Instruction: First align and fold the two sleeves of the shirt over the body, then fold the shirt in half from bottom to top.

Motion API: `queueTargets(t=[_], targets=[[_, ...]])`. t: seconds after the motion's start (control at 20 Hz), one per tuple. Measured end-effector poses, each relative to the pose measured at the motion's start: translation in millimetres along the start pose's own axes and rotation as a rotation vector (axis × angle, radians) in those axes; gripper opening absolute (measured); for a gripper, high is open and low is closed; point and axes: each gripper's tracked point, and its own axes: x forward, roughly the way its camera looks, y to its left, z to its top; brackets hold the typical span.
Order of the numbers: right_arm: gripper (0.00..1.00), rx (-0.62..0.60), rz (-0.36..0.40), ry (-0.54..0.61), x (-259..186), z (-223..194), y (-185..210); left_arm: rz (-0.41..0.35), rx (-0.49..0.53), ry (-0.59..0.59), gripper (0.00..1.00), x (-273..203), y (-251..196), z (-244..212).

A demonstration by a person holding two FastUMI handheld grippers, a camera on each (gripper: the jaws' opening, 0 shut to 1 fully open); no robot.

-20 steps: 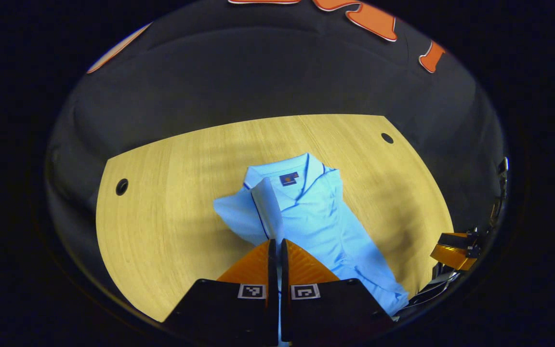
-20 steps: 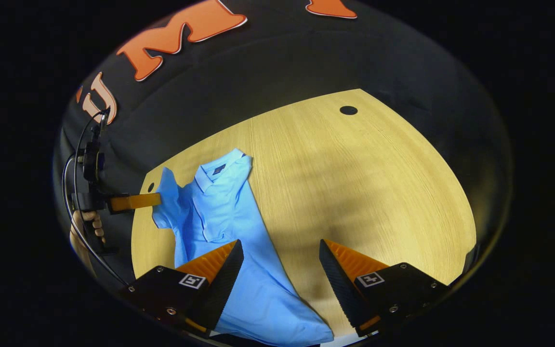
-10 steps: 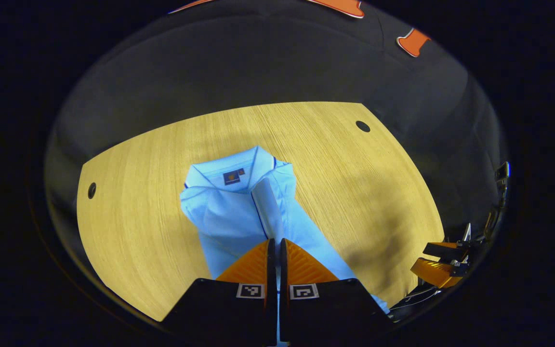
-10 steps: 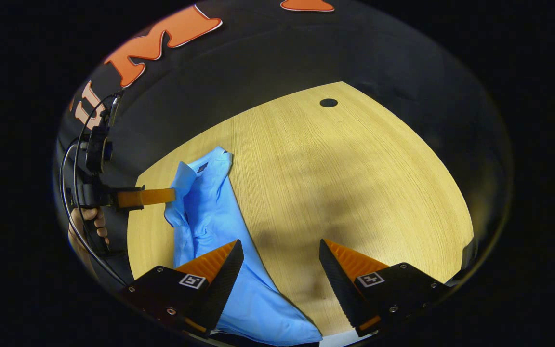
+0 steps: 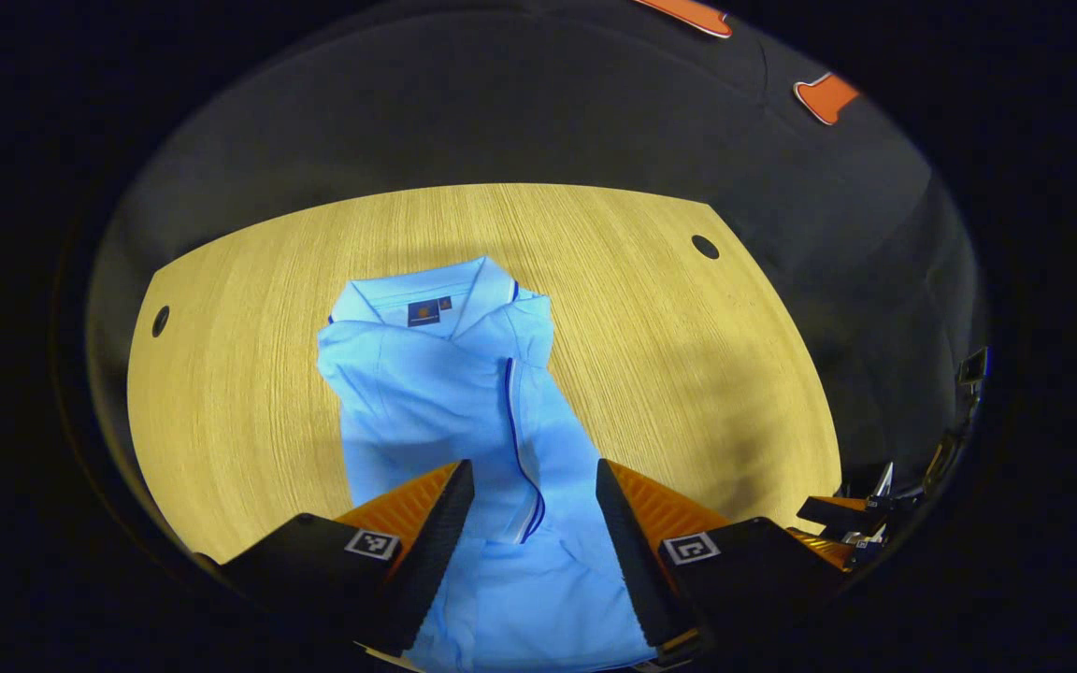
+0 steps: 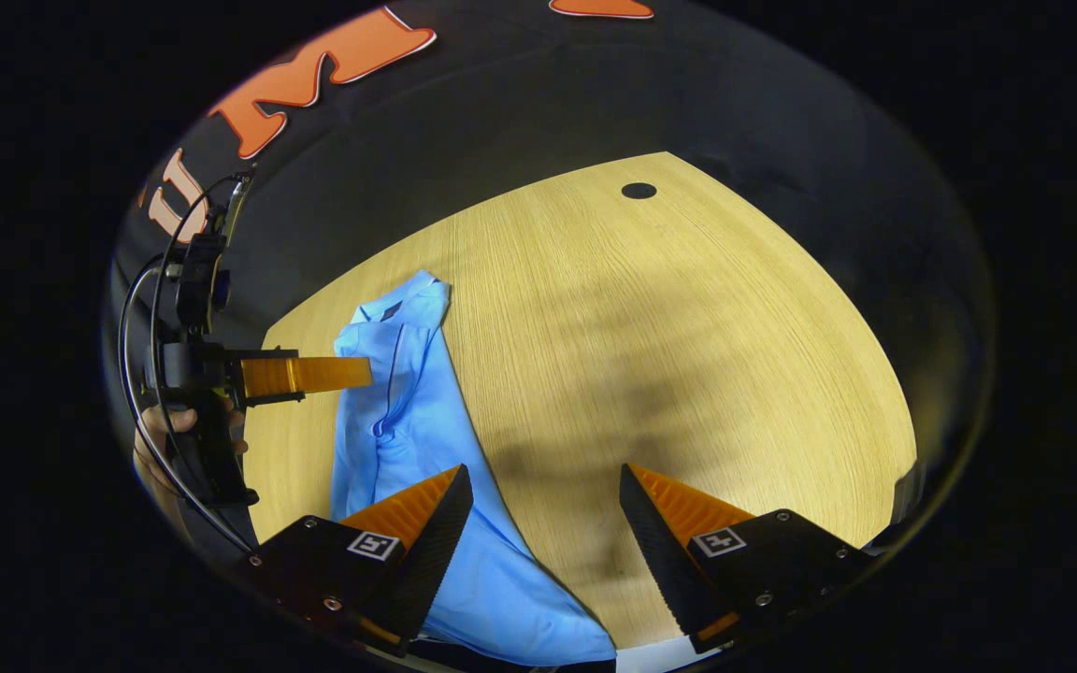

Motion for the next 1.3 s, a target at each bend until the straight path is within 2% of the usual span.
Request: queueTargets(t=[0.05, 0.15, 0.2, 0.4, 0.5, 0.6, 0.85, 1.1, 1.3], targets=[[0.98, -0.008, 0.001, 0.006, -0.2, -2.2, 3.1, 0.015, -0.005, -0.004, 0.94, -3.6, 5.6, -4.7], [1.0, -0.03, 0.005, 0.02, -1.0, -8.7, 9.2, 0.022, -0.017, -0.013, 0.96, -14.4, 11.9, -16.4], [0.98, -0.045, 0.006, 0.028, -2.2, -12.4, 12.1, 0.023, -0.021, -0.015, 0.99, -21.8, 14.8, -22.7], [0.98, -0.131, 0.009, 0.083, -5.1, -42.9, 24.8, 0.035, -0.041, -0.01, 1.0, -49.8, 35.9, -72.1], [0.98, -0.153, 0.004, 0.122, -7.7, -63.0, 28.0, 0.069, -0.04, 0.001, 1.0, -60.4, 55.3, -100.4], [0.98, -0.184, -0.022, 0.161, -10.5, -84.3, 24.3, 0.106, -0.062, 0.011, 0.99, -70.0, 73.3, -132.6], [0.98, -0.271, -0.065, 0.277, -18.7, -139.5, 12.5, 0.122, -0.127, 0.086, 1.0, -99.4, 90.5, -222.7], [0.98, -0.309, -0.089, 0.36, -28.8, -177.5, -2.2, 0.11, -0.23, 0.195, 0.99, -107.8, 88.0, -304.3], [0.98, -0.379, -0.105, 0.413, -36.6, -207.4, -7.8, 0.108, -0.242, 0.249, 1.0, -113.3, 78.4, -342.5]])
